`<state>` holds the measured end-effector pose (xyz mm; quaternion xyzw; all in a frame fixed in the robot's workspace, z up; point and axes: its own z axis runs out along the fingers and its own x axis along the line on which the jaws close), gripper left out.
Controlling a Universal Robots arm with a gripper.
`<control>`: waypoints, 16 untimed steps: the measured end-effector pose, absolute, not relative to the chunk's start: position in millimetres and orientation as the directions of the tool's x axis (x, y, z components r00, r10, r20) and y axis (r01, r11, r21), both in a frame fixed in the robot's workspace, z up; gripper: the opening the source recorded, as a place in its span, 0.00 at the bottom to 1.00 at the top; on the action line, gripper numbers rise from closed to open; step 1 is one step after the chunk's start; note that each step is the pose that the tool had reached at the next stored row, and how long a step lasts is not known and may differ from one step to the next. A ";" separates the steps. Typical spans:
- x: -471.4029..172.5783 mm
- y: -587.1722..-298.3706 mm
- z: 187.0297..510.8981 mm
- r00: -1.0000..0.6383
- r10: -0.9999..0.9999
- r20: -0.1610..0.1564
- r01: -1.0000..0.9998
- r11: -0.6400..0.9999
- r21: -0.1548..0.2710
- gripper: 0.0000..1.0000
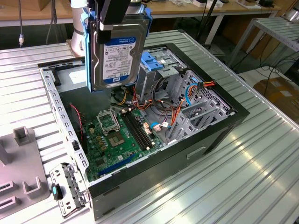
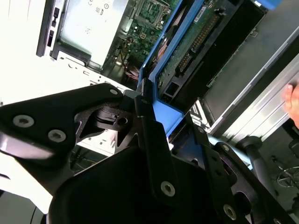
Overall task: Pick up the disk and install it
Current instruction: 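Insert the disk into the insertion slot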
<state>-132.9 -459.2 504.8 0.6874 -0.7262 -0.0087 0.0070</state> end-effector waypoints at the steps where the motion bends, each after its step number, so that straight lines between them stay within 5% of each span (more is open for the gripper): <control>1: -132.9 -461.4 504.8 -0.055 -0.999 -0.002 -0.998 0.055 0.022 0.37; 16: -131.4 -481.7 504.8 -0.055 -0.999 -0.002 -0.998 0.055 0.022 0.37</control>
